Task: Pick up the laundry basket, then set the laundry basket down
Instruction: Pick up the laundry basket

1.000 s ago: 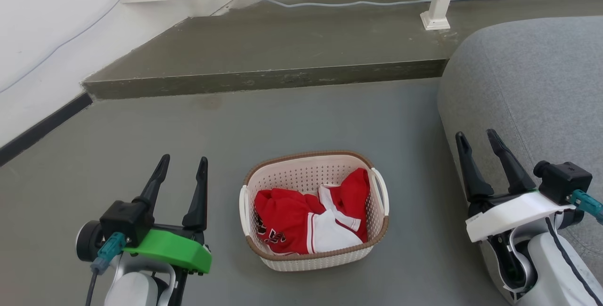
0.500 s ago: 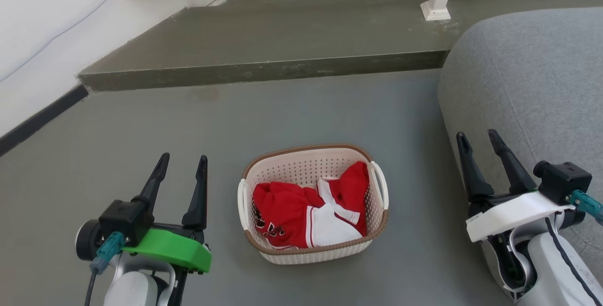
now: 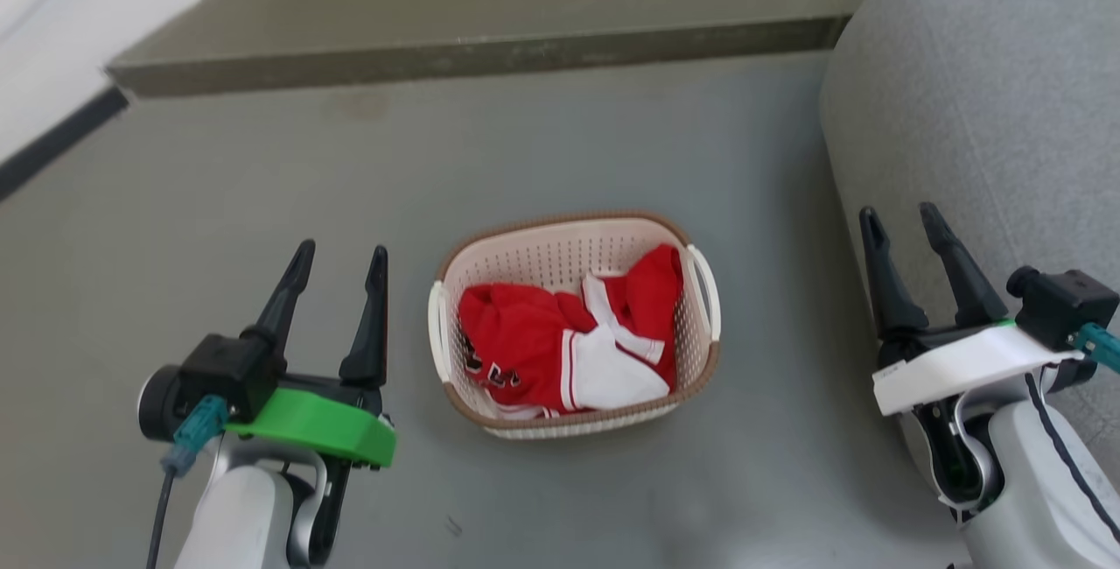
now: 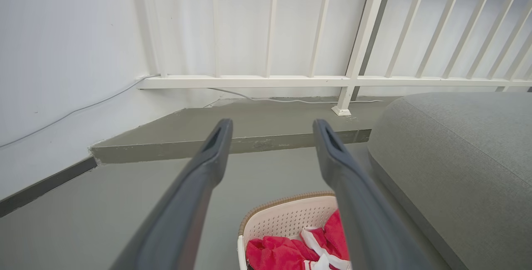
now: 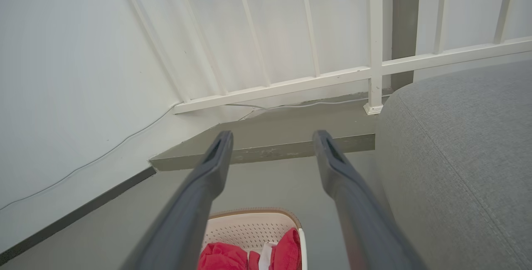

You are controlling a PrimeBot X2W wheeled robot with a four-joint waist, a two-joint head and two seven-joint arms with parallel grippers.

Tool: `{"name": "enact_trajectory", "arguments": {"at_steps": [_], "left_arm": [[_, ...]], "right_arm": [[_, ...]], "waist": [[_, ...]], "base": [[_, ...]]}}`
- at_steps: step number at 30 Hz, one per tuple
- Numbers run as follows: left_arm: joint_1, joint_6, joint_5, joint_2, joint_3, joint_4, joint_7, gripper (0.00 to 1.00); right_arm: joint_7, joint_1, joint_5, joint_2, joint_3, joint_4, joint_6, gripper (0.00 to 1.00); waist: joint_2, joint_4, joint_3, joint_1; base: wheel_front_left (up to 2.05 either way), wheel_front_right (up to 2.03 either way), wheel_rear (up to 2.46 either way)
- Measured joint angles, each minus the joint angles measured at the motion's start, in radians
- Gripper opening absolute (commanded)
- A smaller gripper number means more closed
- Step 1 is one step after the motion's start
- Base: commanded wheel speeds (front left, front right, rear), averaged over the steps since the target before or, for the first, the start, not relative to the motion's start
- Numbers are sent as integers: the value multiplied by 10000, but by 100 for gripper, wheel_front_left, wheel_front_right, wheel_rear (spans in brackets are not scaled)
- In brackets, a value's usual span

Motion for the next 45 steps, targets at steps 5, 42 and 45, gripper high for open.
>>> {"name": "enact_trajectory", "arguments": {"at_steps": [5, 42, 45], "left_arm": [[-380, 0, -42, -10, -104, 88, 0, 100], [-4374, 98, -890, -138, -303, 3726, 50, 100], [-4856, 98, -1032, -153, -407, 4054, 115, 100]], "right_arm": [[0, -331, 2, -4, -36, 21, 2, 100], [19, -4291, 593, -560, 1116, 2608, 4, 100], [138, -4693, 656, -637, 1229, 2892, 4, 100]], "waist": [[0, -36, 555, 0], [0, -78, 5085, 1], [0, -34, 5467, 2]], "base": [[0, 0, 0], [0, 0, 0], [0, 0, 0]]}}
